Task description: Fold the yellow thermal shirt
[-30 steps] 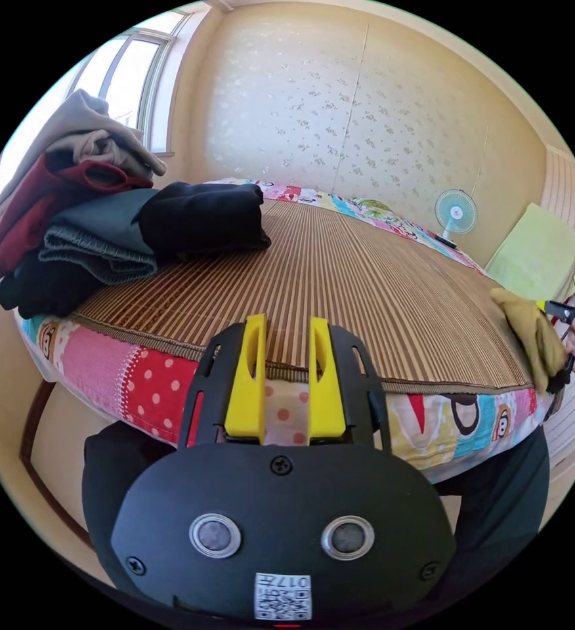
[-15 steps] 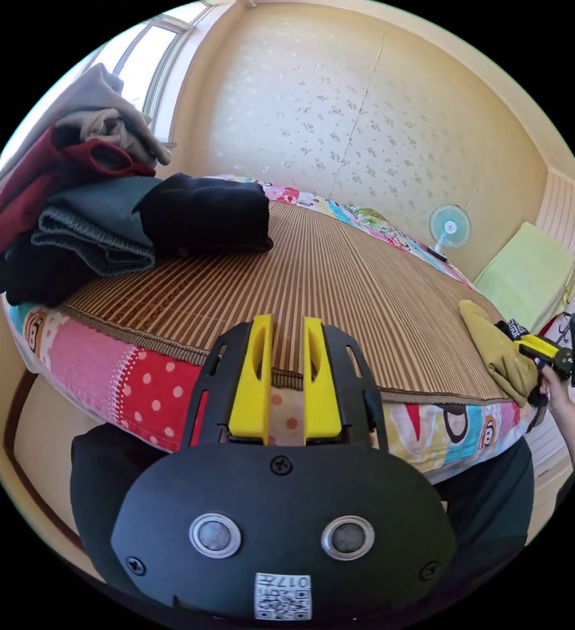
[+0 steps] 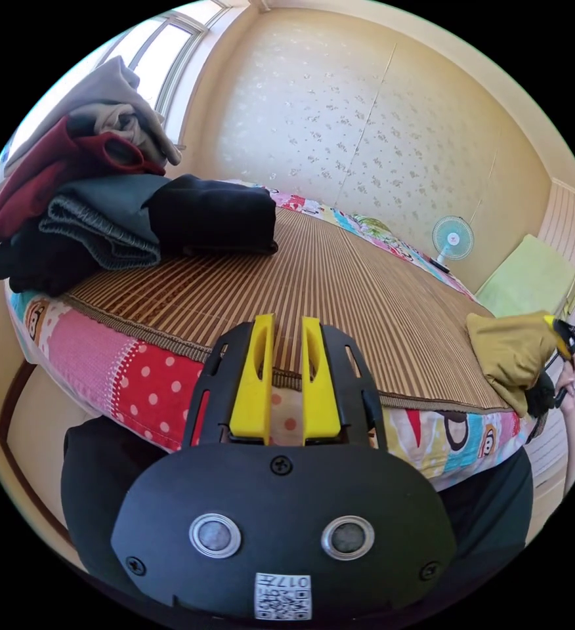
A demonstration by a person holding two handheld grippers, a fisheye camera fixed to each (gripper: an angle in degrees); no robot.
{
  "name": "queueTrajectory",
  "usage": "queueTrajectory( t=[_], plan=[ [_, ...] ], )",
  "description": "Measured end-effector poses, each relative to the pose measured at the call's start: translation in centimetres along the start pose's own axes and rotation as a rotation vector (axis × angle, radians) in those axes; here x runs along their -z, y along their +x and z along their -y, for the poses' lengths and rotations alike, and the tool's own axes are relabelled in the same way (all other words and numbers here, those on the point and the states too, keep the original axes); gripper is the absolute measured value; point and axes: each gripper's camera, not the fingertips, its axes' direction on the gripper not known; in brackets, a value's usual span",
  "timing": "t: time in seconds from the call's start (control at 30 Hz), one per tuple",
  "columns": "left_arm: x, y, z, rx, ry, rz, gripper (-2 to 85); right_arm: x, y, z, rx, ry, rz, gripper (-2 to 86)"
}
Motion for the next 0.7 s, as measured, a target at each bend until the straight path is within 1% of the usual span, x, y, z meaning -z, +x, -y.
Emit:
queueTrajectory(
  t=[0.07, 0.1, 0.17, 0.2, 0.27, 0.33, 0.37, 0.43, 0.5, 0.57, 0.63, 0.7],
  plan=[
    [0.3, 0.3, 0.1, -0.007, -0.007, 0.0, 7.6, -0.1, -5.4, 0.5, 0.149, -0.001, 0.252, 5.1],
    [0.5, 0.5, 0.2, -0.012, -0.013, -0.012, 8.3, -0.6, -6.9, 0.3, 0.189, -0.025, 0.294, 4.8],
    [1.0, 0.6, 0.4, -0.016, -0.027, -0.052, 9.9, -4.2, -13.2, -1.9, 0.363, -0.2, 0.381, 3.9],
    [1.6, 0.5, 0.4, -0.004, -0.035, -0.09, 10.7, -5.4, -14.6, -2.9, 0.402, -0.257, 0.371, 3.8],
    [2.5, -0.1, 0.1, 0.034, -0.038, -0.168, 11.4, -10.2, -18.7, -8.5, 0.549, -0.509, 0.31, 3.4],
    [3.9, -1.2, -0.1, 0.09, -0.039, -0.342, 12.2, -12.4, -20.2, -13.4, 0.627, -0.663, 0.23, 2.9],
    [4.1, -1.3, 0.0, 0.084, -0.038, -0.403, 12.5, -12.4, -20.8, -16.2, 0.678, -0.685, 0.177, 2.8],
    [5.0, -0.6, 0.3, 0.022, -0.044, -0.671, 13.1, -10.2, -21.1, -18.8, 0.744, -0.639, 0.126, 2.7],
    [5.4, 1.0, 0.7, -0.03, -0.067, -0.774, 13.3, -8.1, -20.6, -19.6, 0.733, -0.646, 0.113, 2.6],
    [5.3, 3.5, 1.1, -0.059, -0.118, -0.786, 13.8, -5.1, -19.6, -19.4, 0.728, -0.659, 0.119, 2.5],
    [5.3, 8.3, 1.4, -0.14, -0.193, -0.855, 14.5, -2.4, -18.9, -18.6, 0.755, -0.65, 0.158, 2.6],
    [5.2, 11.8, 1.2, -0.18, -0.238, -0.879, 14.3, 0.8, -17.9, -16.7, 0.759, -0.586, 0.21, 3.1]
  ],
)
